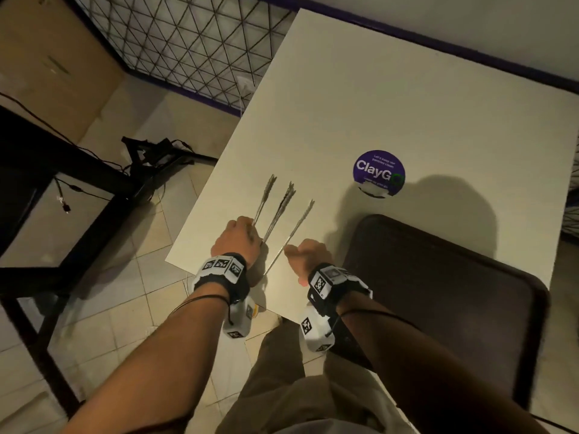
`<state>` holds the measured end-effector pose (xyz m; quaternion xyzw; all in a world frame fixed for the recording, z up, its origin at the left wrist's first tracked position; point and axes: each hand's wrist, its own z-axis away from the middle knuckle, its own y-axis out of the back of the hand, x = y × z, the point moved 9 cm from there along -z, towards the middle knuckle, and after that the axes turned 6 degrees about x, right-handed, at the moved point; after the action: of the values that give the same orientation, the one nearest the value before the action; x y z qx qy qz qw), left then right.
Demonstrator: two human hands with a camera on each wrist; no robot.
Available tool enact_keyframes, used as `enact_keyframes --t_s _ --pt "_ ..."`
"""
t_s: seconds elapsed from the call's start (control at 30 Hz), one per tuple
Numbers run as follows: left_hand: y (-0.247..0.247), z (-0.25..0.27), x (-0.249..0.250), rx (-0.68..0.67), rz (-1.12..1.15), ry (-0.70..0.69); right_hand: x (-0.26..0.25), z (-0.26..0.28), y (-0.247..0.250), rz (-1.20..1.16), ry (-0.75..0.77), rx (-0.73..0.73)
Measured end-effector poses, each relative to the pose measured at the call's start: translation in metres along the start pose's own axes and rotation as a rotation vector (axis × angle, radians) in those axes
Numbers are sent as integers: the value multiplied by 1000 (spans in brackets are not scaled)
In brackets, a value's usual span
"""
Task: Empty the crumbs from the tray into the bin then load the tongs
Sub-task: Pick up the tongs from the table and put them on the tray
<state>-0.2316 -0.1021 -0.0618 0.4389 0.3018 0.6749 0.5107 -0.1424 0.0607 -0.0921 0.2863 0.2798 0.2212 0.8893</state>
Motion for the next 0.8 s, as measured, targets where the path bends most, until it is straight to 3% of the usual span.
enact_keyframes --t_s 0.47,0.8 --pt "-7 -10 -3 -26 -11 -53 -17 -2 -1 -123 -144 73" --pt "-3 46 37 -8 103 -182 43 39 47 -131 -13 70"
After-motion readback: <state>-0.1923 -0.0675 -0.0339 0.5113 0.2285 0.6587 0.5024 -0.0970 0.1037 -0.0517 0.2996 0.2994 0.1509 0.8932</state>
